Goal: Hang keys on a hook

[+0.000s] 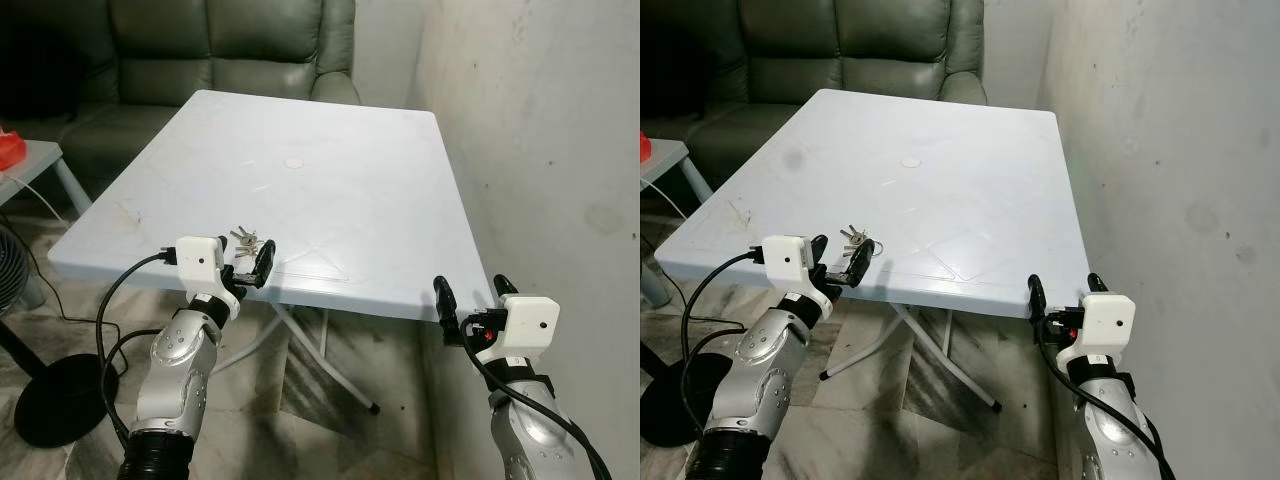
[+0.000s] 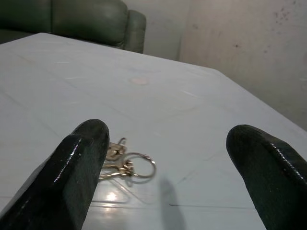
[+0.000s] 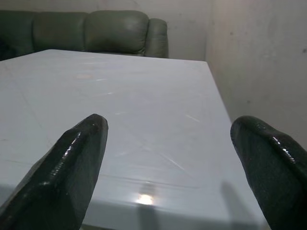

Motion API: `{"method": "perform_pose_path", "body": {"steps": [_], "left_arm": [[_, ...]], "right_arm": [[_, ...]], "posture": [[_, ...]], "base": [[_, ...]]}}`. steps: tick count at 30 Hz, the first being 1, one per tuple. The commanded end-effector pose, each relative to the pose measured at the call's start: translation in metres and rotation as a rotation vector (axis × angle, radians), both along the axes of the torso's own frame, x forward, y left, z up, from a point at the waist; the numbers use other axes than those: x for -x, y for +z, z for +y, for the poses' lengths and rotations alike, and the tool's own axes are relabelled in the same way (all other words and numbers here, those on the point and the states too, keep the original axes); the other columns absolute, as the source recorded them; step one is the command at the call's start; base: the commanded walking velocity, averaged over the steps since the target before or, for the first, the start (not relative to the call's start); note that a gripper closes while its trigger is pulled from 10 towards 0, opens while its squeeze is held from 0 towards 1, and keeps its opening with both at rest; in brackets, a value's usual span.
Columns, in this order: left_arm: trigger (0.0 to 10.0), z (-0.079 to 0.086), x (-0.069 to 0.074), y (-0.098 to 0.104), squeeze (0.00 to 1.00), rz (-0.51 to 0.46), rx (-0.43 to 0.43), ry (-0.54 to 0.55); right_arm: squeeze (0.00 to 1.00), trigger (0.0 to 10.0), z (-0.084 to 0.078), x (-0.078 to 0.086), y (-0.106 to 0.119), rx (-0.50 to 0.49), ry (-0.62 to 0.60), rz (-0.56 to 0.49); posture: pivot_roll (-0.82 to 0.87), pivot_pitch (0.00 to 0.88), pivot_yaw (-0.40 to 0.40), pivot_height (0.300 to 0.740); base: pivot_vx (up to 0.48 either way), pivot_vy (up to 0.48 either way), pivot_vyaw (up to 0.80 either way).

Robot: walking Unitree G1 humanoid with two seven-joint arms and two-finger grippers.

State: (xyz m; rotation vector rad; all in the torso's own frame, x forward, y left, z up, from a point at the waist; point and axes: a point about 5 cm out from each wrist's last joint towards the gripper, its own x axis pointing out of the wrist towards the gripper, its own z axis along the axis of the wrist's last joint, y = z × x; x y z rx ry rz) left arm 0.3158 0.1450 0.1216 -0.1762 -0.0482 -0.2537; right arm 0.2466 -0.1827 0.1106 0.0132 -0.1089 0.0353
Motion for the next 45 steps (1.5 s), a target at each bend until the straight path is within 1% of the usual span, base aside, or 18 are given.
{"method": "perform_pose_path", "body": {"steps": [1, 17, 29, 36, 38, 42, 45], "left_arm": [[10.0, 0.0024, -0.0012, 0.0024, 0.0, -0.002, -0.01, 0.005], [10.0, 0.0026, -0.0012, 0.0021, 0.0, 0.006, -0.01, 0.012], [10.0, 0.0009, -0.0021, 0.0016, 0.0, 0.01, -0.008, 0.011], [10.0, 0.0011, -0.0023, 0.0017, 0.0, 0.012, -0.011, 0.011], [10.0, 0.0007, -0.0021, 0.0016, 0.0, 0.012, -0.013, 0.009], [10.0, 0.0005, -0.0025, 0.0015, 0.0, 0.012, -0.014, 0.008], [10.0, 0.0008, -0.0027, 0.0017, 0.0, 0.014, -0.013, 0.008]], "right_arm": [[0.0, 10.0, 0.0032, -0.0011, 0.0026, -0.013, 0.005, -0.009], [0.0, 10.0, 0.0064, 0.0005, 0.0021, -0.021, 0.016, 0.0], [0.0, 10.0, 0.0061, 0.0009, 0.0019, -0.014, 0.02, 0.005], [0.0, 10.0, 0.0081, 0.001, 0.0012, 0.014, 0.035, 0.016], [0.0, 10.0, 0.0093, 0.0007, 0.0015, 0.041, 0.041, 0.017], [0.0, 10.0, 0.0084, 0.0003, 0.0012, -0.016, 0.031, 0.012], [0.0, 10.0, 0.0089, -0.0002, 0.0018, -0.01, 0.033, 0.008]], "posture": [[-0.03, 0.0, -0.031, 0.74], [-0.03, 0.0, -0.035, 0.74], [-0.03, 0.0, -0.039, 0.74], [-0.03, 0.0, -0.039, 0.74], [-0.03, 0.0, -0.039, 0.74], [-0.03, 0.0, -0.039, 0.74], [-0.03, 0.0, -0.039, 0.74]], "base": [[0.0, 0.48, 0.0], [0.0, 0.48, 0.0], [0.0, 0.358, 0.0], [0.0, 0.367, 0.0], [0.0, 0.368, 0.8], [0.0, 0.361, 0.51], [0.0, 0.227, 0.0]]}}
